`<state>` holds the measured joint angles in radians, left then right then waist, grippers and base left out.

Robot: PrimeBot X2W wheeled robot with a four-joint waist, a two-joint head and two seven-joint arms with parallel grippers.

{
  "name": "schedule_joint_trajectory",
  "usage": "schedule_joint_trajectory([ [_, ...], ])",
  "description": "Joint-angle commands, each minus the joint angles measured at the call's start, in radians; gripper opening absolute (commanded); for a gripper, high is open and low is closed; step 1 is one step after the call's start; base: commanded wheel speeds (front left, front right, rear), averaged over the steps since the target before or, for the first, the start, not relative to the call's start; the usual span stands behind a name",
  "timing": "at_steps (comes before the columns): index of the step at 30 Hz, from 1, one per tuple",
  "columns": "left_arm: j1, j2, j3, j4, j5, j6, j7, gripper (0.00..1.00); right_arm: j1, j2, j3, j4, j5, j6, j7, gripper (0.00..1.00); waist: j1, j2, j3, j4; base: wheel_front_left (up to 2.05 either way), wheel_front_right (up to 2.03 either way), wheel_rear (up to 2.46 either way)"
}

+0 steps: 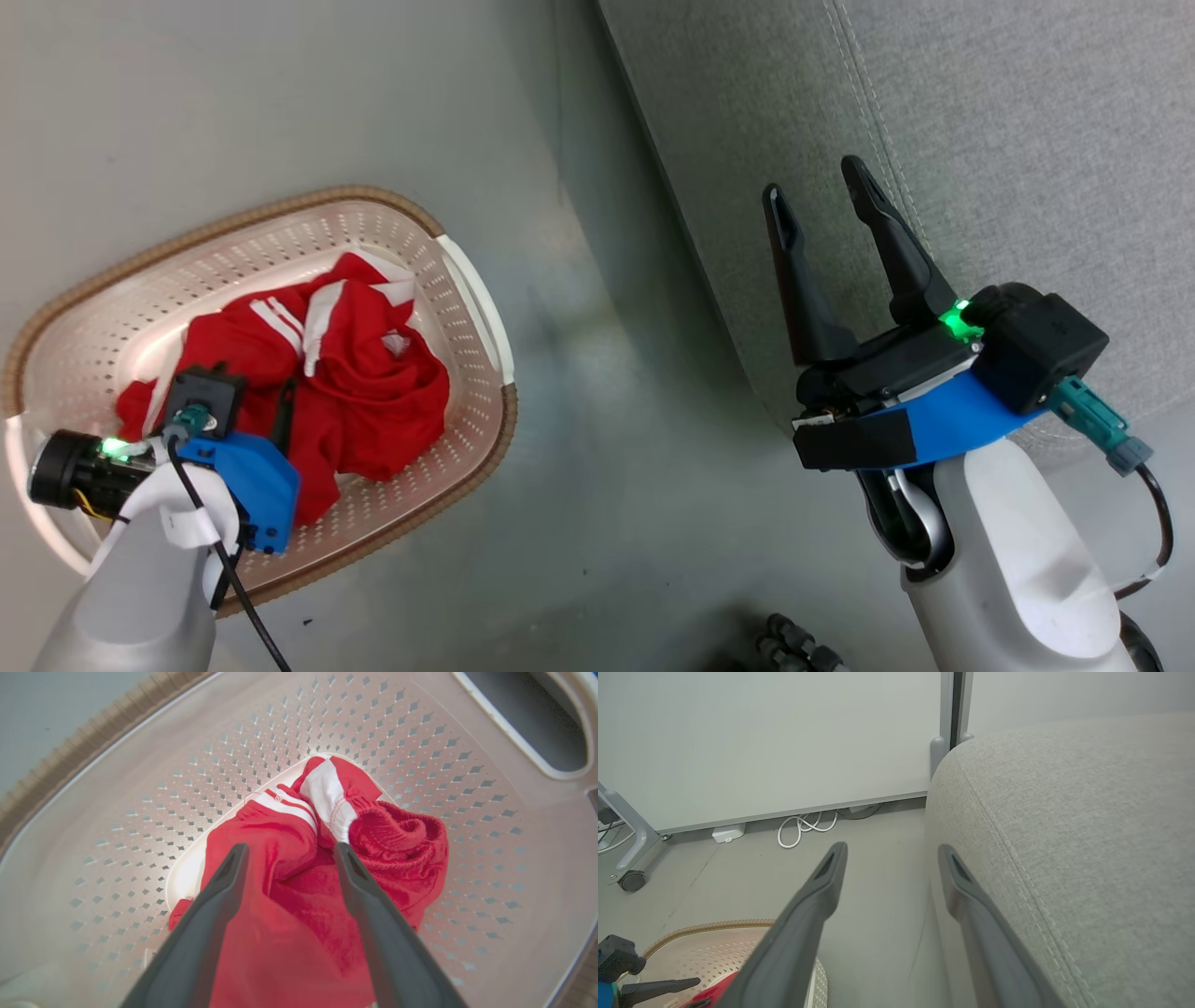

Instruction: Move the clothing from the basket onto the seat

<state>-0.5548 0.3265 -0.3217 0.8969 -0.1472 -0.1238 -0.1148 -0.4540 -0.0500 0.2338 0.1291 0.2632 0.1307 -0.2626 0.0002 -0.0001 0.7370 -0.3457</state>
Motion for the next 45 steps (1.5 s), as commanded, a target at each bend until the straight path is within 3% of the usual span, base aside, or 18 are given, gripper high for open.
schedule_joint_trajectory([
  [1,-0.028,0.010,-0.004,0.006,0.008,0.013,0.008,1.00,-0.023,-0.001,0.008,-0.007,0.010,0.000,-0.003,1.00,-0.0002,0.0001,0.029,-0.019,0.00,0.00,0.00],
  [15,-0.050,0.038,0.021,0.015,0.004,0.170,0.133,1.00,-0.050,-0.001,0.040,-0.019,0.064,0.000,-0.003,1.00,-0.0002,0.0001,0.101,-0.054,0.00,0.00,0.00],
  [23,-0.034,0.044,0.022,-0.012,-0.010,0.194,0.198,1.00,-0.057,-0.001,0.049,-0.020,0.073,0.000,-0.003,1.00,-0.0002,0.0001,0.114,-0.057,0.00,0.00,0.00],
  [29,-0.019,0.086,0.033,-0.032,-0.038,0.147,0.187,1.00,-0.060,-0.001,0.051,-0.016,0.079,0.000,-0.003,1.00,-0.0002,0.0001,0.114,-0.059,0.00,0.00,0.00],
  [31,-0.015,0.095,0.032,-0.036,-0.043,0.138,0.186,0.77,-0.060,-0.001,0.050,-0.016,0.078,0.000,-0.003,1.00,-0.0002,0.0001,0.112,-0.060,0.00,0.00,0.00],
  [32,-0.013,0.098,0.033,-0.037,-0.049,0.132,0.189,0.41,-0.060,-0.001,0.049,-0.016,0.078,0.000,-0.003,1.00,-0.0002,0.0001,0.112,-0.060,0.00,0.00,0.00],
  [33,-0.011,0.100,0.033,-0.037,-0.050,0.127,0.192,0.16,-0.059,-0.001,0.049,-0.016,0.078,0.000,-0.003,1.00,-0.0002,0.0001,0.111,-0.060,0.00,0.00,0.00],
  [34,-0.011,0.101,0.031,-0.039,-0.054,0.123,0.194,0.00,-0.058,-0.001,0.049,-0.016,0.079,0.000,-0.003,1.00,-0.0002,0.0001,0.111,-0.060,0.00,0.00,0.00],
  [45,-0.011,0.111,0.025,-0.038,-0.082,0.090,0.184,0.00,-0.062,-0.001,0.048,-0.015,0.074,0.000,-0.003,1.00,-0.0002,0.0001,0.103,-0.053,0.00,0.00,0.00],
])
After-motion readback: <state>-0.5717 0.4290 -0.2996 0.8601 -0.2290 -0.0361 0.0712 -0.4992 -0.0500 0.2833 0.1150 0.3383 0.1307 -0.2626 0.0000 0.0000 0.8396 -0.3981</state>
